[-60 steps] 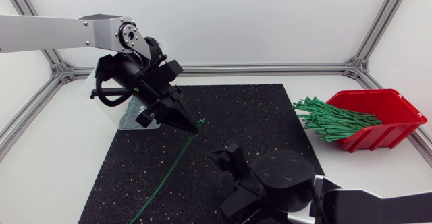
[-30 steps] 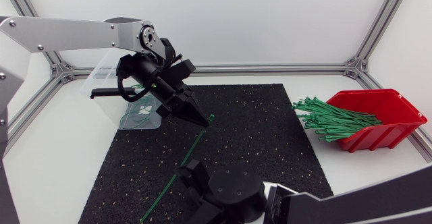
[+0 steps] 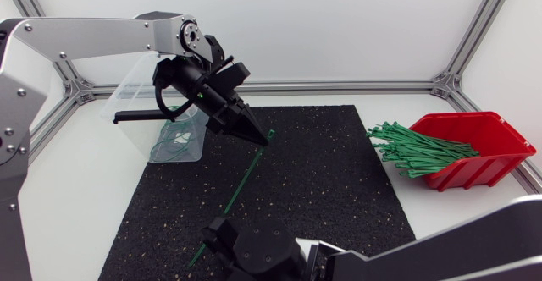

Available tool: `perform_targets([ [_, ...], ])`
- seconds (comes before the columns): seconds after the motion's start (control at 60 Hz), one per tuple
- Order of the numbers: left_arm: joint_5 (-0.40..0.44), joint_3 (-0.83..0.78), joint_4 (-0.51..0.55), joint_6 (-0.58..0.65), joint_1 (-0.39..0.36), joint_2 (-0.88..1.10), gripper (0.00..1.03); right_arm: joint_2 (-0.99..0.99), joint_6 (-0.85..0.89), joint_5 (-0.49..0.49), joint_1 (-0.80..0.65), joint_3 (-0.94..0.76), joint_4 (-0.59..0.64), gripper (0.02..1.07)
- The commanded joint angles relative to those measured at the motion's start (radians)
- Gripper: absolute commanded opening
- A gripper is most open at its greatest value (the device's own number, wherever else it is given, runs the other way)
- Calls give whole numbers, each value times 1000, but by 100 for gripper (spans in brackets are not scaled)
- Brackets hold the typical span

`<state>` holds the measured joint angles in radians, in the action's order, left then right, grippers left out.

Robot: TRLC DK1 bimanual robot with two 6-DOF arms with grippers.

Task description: Take a green cable tie from the red box, thread the tail through the head to close it, then place it in the transparent bin on the left.

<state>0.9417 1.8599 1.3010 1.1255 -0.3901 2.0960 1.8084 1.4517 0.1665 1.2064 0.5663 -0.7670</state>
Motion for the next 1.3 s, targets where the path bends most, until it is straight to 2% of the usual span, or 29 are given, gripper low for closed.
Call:
perform_targets([
  [0.0, 11, 21, 14, -12, -15, 36, 4, 40, 12, -5, 8, 30, -26, 90],
  [0.2, 11, 30, 14, -15, -24, 48, 4, 91, 12, -9, 5, 63, -55, 75],
  [0.3, 11, 32, 15, -18, -30, 50, 4, 111, 15, -10, 1, 73, -64, 74],
  [0.45, 11, 32, 15, -18, -33, 48, 4, 127, 21, -9, -1, 87, -68, 63],
  [0.85, 11, 28, 17, -18, -33, 48, 4, 184, 61, 2, -38, 75, -103, 61],
  [1.083, 11, 24, 17, -18, -36, 52, 4, 207, 64, 13, -41, 69, -132, 27],
  [1.283, 11, 22, 17, -18, -38, 53, 4, 206, 65, 27, -38, 60, -132, 26],
])
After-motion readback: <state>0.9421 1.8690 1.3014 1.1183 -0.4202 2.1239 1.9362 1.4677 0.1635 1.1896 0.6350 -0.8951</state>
